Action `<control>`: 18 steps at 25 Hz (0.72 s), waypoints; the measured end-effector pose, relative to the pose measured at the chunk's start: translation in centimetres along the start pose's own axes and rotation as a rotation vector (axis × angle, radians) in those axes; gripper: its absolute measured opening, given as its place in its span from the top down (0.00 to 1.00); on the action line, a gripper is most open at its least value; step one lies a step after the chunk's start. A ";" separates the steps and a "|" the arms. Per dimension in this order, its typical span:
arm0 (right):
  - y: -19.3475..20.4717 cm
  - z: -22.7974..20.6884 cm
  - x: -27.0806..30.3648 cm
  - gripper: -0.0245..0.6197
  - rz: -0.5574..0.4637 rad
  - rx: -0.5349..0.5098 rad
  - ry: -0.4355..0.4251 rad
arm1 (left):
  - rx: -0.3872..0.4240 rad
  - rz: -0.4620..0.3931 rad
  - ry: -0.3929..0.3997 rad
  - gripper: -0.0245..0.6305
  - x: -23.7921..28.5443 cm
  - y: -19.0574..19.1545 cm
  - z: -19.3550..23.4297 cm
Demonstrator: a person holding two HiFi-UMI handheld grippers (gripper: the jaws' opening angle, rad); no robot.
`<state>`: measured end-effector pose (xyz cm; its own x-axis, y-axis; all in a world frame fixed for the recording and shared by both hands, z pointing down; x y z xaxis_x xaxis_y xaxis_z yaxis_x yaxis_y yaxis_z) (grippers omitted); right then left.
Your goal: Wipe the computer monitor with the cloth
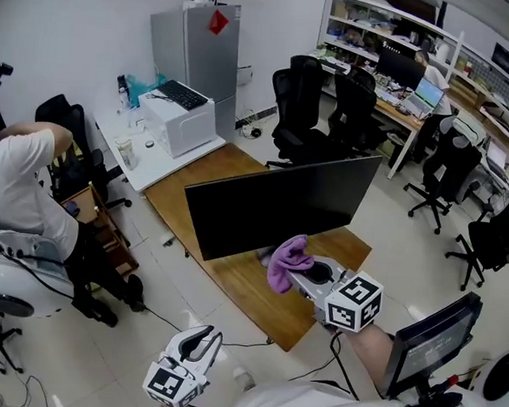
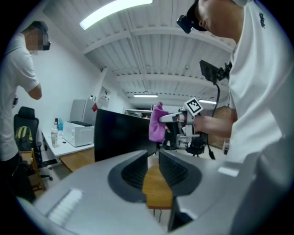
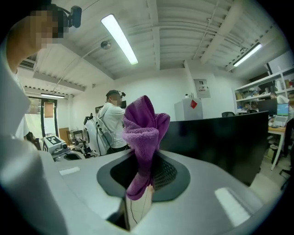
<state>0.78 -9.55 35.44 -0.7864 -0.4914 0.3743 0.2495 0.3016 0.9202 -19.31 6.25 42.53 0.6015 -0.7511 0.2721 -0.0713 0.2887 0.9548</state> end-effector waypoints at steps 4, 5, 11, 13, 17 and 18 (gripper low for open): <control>3.5 -1.9 -7.1 0.85 -0.003 0.011 0.044 | 0.041 -0.006 -0.006 0.81 2.1 -1.9 -4.4; 4.4 -2.4 -8.9 0.85 -0.006 0.017 0.053 | 0.044 -0.011 -0.013 0.81 2.6 -2.4 -5.6; 9.6 -4.8 -18.9 0.85 -0.039 0.032 0.096 | 0.044 -0.001 -0.054 0.81 4.6 -3.2 -13.5; 11.4 -5.3 -21.9 0.85 -0.037 0.050 0.096 | 0.040 0.017 -0.069 0.81 4.7 -3.0 -16.7; 13.6 -6.4 -25.9 0.85 -0.047 0.043 0.113 | 0.035 0.032 -0.102 0.81 4.3 -2.6 -21.0; 13.7 -6.5 -26.5 0.85 -0.051 0.039 0.117 | 0.039 0.036 -0.108 0.81 4.1 -2.6 -21.6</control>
<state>28.71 2.25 38.92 -0.7254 -0.5982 0.3405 0.1871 0.3048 0.9339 0.56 15.23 38.54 0.5092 -0.8008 0.3153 -0.1230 0.2949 0.9476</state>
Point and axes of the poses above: the fingertips, and each gripper's own axes: x forward along the fingers, z to its left, y out of its underside, the point moved 5 cm from there along -x, backward along the fingers, and after that the axes turned 9 degrees about z, right-handed, at the moved point
